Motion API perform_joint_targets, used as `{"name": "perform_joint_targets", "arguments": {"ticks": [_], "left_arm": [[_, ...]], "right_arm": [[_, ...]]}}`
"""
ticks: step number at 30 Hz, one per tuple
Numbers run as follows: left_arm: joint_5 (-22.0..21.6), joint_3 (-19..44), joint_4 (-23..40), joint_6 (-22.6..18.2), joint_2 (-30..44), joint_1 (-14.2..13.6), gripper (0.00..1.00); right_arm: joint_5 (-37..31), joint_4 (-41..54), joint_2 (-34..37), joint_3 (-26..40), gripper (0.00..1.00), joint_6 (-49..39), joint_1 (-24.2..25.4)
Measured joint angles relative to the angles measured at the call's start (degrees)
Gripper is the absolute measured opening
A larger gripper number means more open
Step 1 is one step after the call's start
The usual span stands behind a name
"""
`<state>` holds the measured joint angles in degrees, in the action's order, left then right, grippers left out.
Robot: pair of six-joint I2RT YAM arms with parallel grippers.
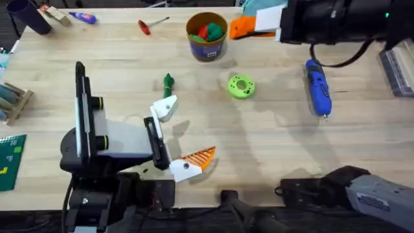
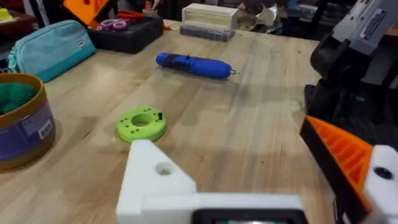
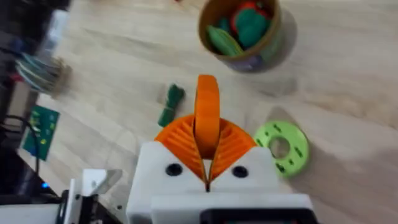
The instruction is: Pick up the gripper from the table and insert it into the empty holder that is missing its gripper. Then pick up a screw, insert it into the mounting hole, and use the screwdriver to tighten it. Finally, clean up the table by picking up the vegetable and placing it into the bucket.
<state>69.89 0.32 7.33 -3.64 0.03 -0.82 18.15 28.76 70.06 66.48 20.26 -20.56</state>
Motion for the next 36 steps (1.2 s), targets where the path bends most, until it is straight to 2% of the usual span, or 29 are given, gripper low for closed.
{"name": "perform_joint_targets", "arguments": {"ticks": [7, 16, 20, 23, 27, 31, 32, 36], "left_arm": [[0.00, 0.00, 0.00, 0.00, 0.00, 0.00, 0.991], [-0.02, 0.00, 0.00, 0.02, 0.00, 0.00, 0.991], [0.00, 0.00, 0.00, 0.00, 0.00, 0.00, 0.991], [0.00, 0.00, 0.00, 0.00, 0.00, 0.00, 0.991], [-0.02, 0.00, 0.00, 0.00, 0.00, 0.00, 0.991], [0.00, 0.00, 0.00, 0.00, 0.00, 0.00, 0.991], [-0.02, 0.00, 0.00, 0.02, 0.00, 0.00, 0.991], [-0.02, 0.00, 0.00, 0.00, 0.00, 0.00, 0.991]], "right_arm": [[10.55, -17.71, -2.94, -10.25, 0.008, 7.00, 1.89], [25.11, -47.69, -2.91, -27.23, 0.008, 22.96, 7.12], [28.33, -52.91, -2.91, -31.80, 0.008, 28.53, 7.69], [31.13, -55.38, -2.11, -33.27, 0.008, 31.41, 7.71], [36.19, -63.38, 2.36, -33.44, 0.008, 35.19, 7.72], [41.67, -72.95, 8.93, -33.50, 0.008, 39.61, 7.62], [47.70, -79.21, 14.82, -33.59, 0.008, 43.37, 6.77], [52.85, -79.57, 18.18, -33.59, 0.008, 45.21, 5.54]]}}
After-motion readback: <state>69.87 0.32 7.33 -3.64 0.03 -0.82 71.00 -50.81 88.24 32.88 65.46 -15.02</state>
